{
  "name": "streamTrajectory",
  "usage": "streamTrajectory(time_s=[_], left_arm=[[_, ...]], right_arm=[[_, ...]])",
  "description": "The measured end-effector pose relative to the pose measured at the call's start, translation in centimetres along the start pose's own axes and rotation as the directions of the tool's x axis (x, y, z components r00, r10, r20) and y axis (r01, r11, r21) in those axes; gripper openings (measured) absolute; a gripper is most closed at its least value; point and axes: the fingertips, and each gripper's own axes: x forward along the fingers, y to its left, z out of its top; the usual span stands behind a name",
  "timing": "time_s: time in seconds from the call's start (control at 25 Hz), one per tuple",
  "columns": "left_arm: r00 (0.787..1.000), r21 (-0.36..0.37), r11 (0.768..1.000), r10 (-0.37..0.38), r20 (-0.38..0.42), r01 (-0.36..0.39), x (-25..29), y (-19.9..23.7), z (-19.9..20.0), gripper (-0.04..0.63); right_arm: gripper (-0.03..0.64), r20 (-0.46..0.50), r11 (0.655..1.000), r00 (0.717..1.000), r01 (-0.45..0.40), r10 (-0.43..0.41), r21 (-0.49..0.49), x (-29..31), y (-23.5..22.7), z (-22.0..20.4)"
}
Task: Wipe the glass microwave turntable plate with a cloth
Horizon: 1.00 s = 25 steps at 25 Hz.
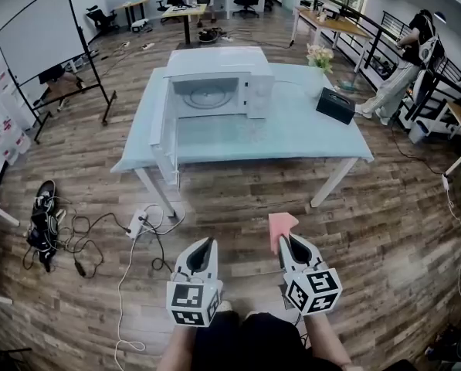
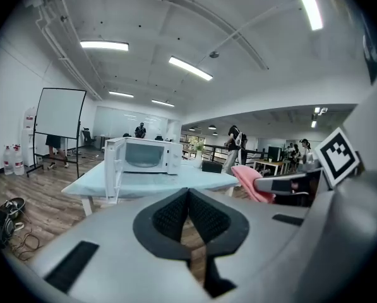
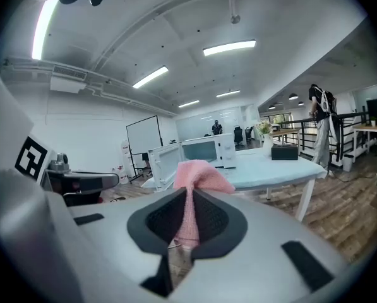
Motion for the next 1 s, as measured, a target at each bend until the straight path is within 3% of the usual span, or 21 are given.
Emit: streamTrajectory(time_s=[1.0], left_arm=[[1.000,-0.009,1.000,-0.025,0.004,0.025,2.7,7.4,0.7,0.003]], right_arm=[[0.012,0.007,0.999,1.000,-0.009,0.009,-0.041,7.6,3.7,2.4]])
